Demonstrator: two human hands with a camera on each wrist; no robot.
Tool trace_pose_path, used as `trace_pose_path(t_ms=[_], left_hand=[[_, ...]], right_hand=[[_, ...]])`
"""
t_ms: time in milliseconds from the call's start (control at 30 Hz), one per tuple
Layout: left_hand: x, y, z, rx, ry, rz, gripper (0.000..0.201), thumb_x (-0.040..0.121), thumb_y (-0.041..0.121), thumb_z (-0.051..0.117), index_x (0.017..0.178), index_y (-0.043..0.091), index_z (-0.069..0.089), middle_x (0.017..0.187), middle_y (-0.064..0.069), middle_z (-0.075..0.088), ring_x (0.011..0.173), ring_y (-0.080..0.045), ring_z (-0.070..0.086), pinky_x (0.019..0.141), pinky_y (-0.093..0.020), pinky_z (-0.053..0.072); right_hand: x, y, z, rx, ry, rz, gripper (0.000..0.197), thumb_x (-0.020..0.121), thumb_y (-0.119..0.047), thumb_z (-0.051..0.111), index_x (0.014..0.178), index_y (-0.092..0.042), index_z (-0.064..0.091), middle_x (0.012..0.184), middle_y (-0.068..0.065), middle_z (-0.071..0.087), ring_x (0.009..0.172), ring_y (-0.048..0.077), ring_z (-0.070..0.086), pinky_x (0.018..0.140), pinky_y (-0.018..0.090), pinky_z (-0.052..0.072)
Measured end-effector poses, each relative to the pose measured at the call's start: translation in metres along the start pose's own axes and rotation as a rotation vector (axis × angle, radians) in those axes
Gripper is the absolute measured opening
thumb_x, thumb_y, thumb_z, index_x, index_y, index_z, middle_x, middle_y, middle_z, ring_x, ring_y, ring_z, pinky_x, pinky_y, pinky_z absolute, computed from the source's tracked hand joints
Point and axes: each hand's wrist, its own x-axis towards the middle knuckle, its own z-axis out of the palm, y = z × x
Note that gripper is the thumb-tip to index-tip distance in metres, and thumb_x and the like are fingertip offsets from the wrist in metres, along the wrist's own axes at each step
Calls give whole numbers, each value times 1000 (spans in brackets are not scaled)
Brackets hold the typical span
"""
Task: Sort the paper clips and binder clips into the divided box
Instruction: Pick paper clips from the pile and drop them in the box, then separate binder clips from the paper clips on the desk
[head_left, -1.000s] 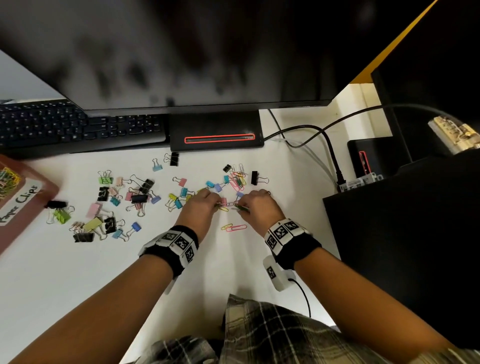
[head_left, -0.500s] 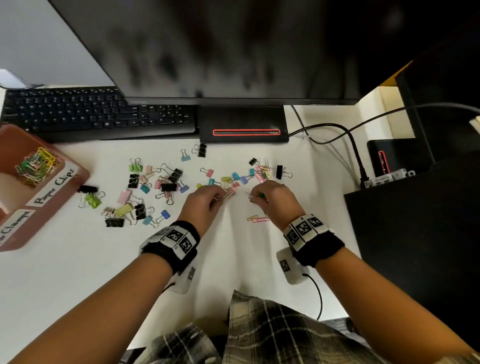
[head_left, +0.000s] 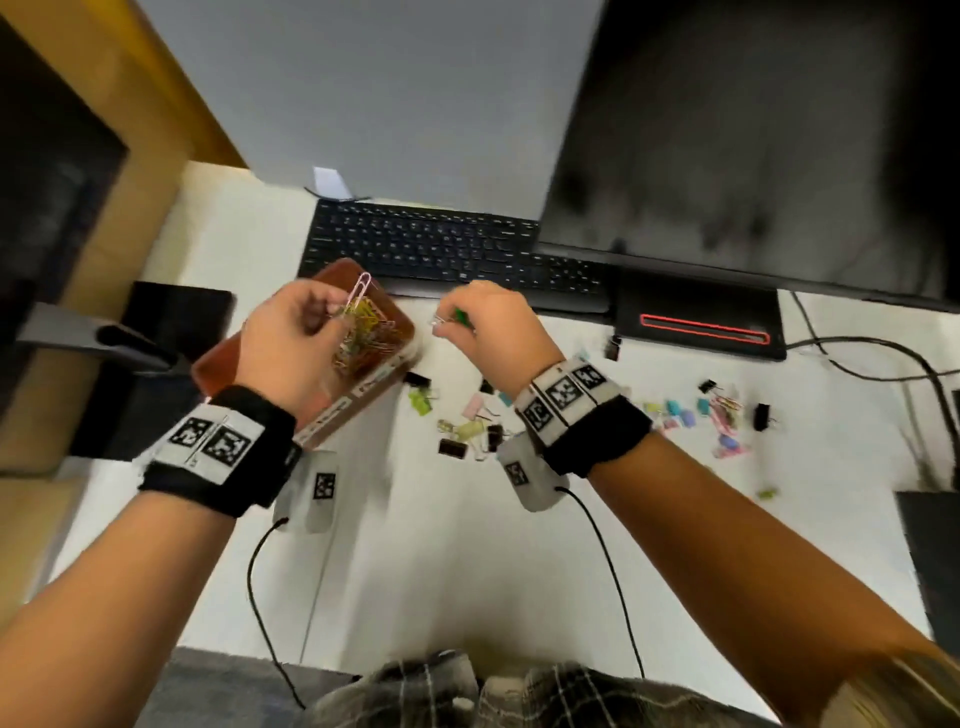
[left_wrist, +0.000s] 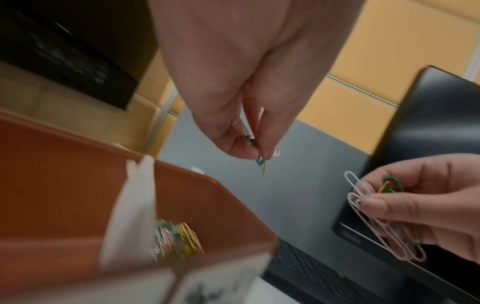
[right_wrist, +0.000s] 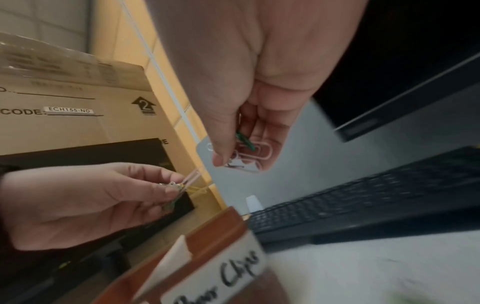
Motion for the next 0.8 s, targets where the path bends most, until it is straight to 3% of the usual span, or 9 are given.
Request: trace_pose_path(t_ms=[133, 233, 300, 400, 467, 567, 667, 800], left_hand=[[30, -15, -19, 25, -47, -102, 19, 77, 6, 70, 95, 7, 63, 76, 6, 61, 66, -4, 55, 59, -2, 43], [36, -21, -20, 181, -153, -125, 28, 83, 7, 62, 111, 8, 60, 103, -4, 66, 90, -14, 59, 83, -17, 42], [34, -21, -22, 213, -172, -85, 36, 87, 1, 50, 122, 10, 54, 120, -7, 62, 110, -20, 57, 97, -26, 38], [23, -15, -20, 161, -193, 22, 36, 89, 2, 45, 123, 13, 52, 124, -6, 59, 114, -19, 55, 100, -28, 39], [9, -5, -11, 125, -256, 86, 29, 91, 8, 48, 118, 16, 55, 119, 2, 59, 109, -12, 54, 96, -26, 40], [-12, 9, 19, 51, -377, 145, 18, 91, 17, 53, 108, 21, 58, 105, 9, 61, 93, -6, 57, 80, -16, 43], [-36, 23, 65, 35, -527, 215, 16, 90, 20, 55, 105, 24, 58, 94, 12, 61, 78, -1, 57, 63, -9, 42], [-76, 47, 141, 7, -699, 250, 24, 83, 14, 64, 106, 17, 60, 95, 2, 60, 68, -3, 54, 59, -5, 39]], right_hand=[[60, -49, 38, -12, -33, 4, 20, 86, -23, 63, 104, -14, 63, 105, 8, 64, 96, 23, 60, 85, 33, 47], [77, -60, 57, 27, -97, 71, 41, 84, -24, 66, 122, -13, 54, 114, 10, 65, 104, 25, 61, 92, 36, 48], [74, -55, 57, 37, -68, 71, 41, 85, -29, 64, 122, -15, 53, 114, 8, 65, 103, 21, 62, 92, 36, 50], [50, -33, 43, 66, 21, 39, 29, 90, -33, 57, 115, -19, 56, 112, 0, 64, 94, 10, 61, 86, 29, 51], [23, -8, 29, 50, 49, 71, 24, 91, -34, 54, 112, -22, 58, 107, -5, 63, 85, 8, 60, 79, 25, 51], [-32, 45, 7, -6, 74, 183, 22, 90, -33, 56, 110, -24, 60, 100, -9, 58, 73, 4, 56, 70, 22, 50], [-98, 106, -15, -86, 101, 331, 26, 85, -26, 65, 110, -20, 62, 99, -5, 54, 72, 9, 54, 75, 30, 50], [-192, 182, -39, -130, 146, 595, 39, 74, -21, 76, 110, -17, 62, 107, 8, 55, 88, 22, 58, 86, 39, 50]])
